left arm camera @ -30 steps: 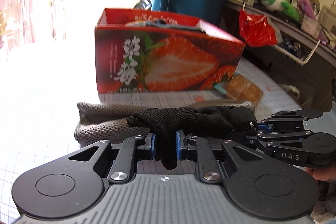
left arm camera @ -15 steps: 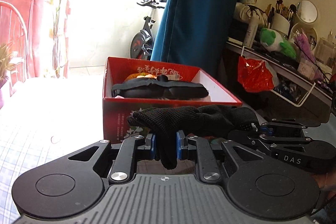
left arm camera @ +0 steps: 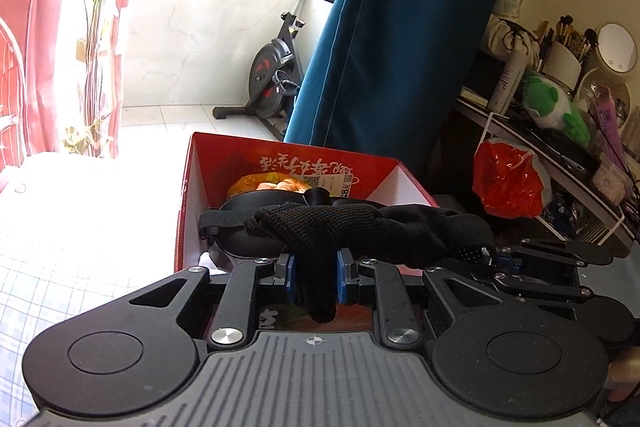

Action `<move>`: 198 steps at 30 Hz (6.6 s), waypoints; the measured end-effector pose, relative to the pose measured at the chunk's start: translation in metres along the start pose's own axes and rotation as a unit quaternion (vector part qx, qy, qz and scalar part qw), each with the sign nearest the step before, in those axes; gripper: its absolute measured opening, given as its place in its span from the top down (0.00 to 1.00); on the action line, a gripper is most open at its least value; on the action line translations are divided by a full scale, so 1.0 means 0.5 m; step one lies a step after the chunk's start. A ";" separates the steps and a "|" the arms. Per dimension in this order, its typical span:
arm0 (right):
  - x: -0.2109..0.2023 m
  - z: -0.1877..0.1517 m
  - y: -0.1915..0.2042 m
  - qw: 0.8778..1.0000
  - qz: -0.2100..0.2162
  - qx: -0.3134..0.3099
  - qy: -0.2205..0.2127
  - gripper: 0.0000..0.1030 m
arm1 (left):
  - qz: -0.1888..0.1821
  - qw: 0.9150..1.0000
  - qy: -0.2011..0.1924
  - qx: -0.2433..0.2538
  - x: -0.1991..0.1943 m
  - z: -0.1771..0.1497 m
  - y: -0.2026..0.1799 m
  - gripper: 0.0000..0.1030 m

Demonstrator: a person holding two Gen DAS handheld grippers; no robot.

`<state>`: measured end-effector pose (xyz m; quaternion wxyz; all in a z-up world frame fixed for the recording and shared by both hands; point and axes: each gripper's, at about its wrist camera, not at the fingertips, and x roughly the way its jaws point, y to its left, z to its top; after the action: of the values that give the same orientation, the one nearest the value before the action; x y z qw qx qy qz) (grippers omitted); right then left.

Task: Organize soft objects
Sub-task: 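Carry the black gloves with both grippers into the red box and release, then move both open grippers back down to the grey knit cloth, then close both grippers on the grey knit cloth and lift it, then carry the grey knit cloth into the red box and open both grippers, then move both open grippers down to the packaged bread beside the box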

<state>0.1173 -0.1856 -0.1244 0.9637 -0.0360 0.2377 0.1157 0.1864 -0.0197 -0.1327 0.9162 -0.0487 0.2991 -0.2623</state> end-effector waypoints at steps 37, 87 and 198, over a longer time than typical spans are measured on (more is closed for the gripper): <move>-0.028 -0.089 0.021 0.997 -0.083 0.006 0.004 0.28 | 0.101 0.993 0.002 0.055 -0.017 -0.063 0.029 0.15; 0.011 -0.327 0.043 0.985 -0.099 0.104 0.096 0.19 | 0.156 0.985 0.076 0.006 -0.002 -0.327 0.071 0.10; -0.058 -0.203 -0.187 0.996 -0.063 0.016 0.059 0.04 | 0.091 0.993 -0.005 0.078 0.033 -0.117 -0.067 0.00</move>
<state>0.0691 -0.2952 -0.1992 0.9538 -0.0421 0.2933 0.0490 0.1492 -0.0528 -0.1811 0.9387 0.0493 0.2766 -0.1998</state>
